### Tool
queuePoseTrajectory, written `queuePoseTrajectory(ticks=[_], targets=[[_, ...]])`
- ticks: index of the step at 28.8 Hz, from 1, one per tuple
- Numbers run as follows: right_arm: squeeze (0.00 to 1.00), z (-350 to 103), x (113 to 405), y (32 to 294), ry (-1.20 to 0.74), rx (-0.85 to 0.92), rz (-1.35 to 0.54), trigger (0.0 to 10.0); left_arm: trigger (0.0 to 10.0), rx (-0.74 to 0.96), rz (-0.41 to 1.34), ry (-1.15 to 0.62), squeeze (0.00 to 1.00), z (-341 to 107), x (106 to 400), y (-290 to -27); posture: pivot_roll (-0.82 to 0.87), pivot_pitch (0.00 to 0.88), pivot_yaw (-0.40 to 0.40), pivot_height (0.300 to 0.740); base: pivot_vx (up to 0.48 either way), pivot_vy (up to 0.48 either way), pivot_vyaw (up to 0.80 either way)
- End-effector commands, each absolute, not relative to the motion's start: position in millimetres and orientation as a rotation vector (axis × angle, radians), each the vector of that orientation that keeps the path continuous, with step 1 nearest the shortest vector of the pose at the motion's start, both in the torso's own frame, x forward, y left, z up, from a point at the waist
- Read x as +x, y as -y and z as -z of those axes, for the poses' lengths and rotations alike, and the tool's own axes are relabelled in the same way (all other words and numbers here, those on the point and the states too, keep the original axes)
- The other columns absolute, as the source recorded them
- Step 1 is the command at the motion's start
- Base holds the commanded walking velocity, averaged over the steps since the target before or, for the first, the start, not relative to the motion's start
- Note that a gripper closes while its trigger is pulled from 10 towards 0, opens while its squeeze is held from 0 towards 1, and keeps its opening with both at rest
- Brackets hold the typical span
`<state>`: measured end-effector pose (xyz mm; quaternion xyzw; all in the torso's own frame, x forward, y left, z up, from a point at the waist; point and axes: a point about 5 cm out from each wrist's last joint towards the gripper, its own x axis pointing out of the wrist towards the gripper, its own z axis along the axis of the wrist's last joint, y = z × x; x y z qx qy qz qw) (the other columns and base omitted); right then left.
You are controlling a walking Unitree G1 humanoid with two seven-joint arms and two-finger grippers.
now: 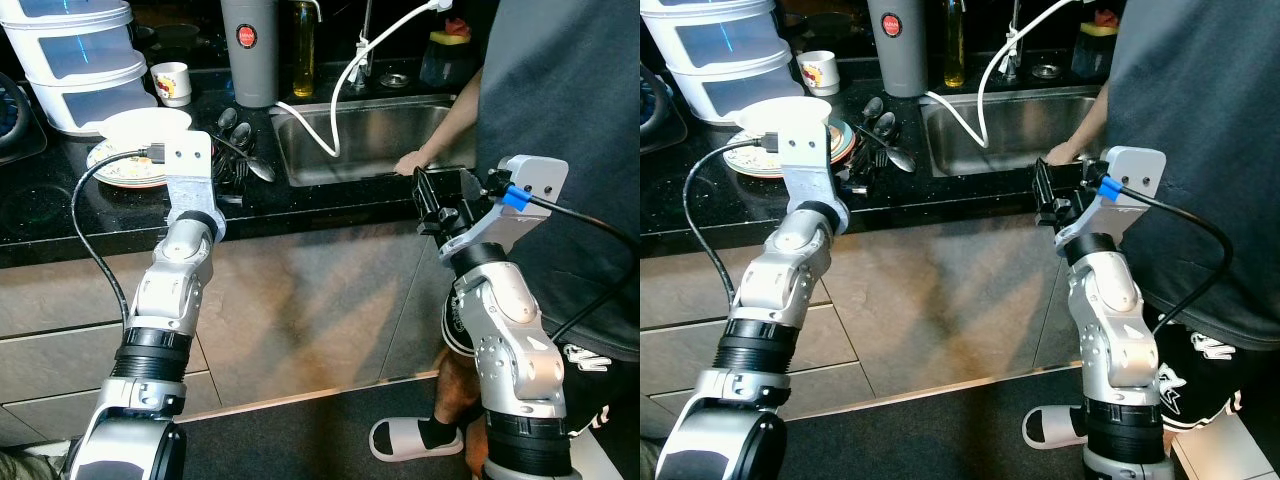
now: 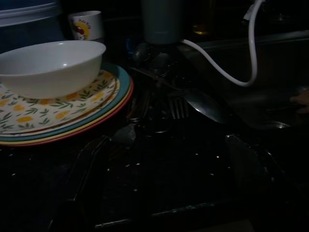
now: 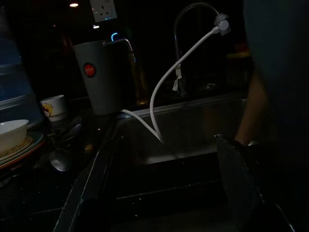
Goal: Kitchen organization
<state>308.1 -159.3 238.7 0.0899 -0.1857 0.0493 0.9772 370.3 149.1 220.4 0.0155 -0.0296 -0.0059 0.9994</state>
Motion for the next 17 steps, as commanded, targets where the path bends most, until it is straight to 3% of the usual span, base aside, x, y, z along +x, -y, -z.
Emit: queuePoseTrajectory(ticks=[1,17], targets=[[0.00,-240.9,306.9,159.7,0.388,0.187,-0.090,10.0,10.0,0.051,0.019,0.075,0.00,-223.1,369.4,-146.9,-0.01,0.000,0.019,0.740,0.000,0.000,0.00],[0.00,-237.7,306.6,156.4,0.374,0.196,-0.079,10.0,10.0,0.058,0.035,0.072,0.00,-223.4,367.9,-143.1,0.00,0.000,0.027,0.740,0.000,0.000,0.00]])
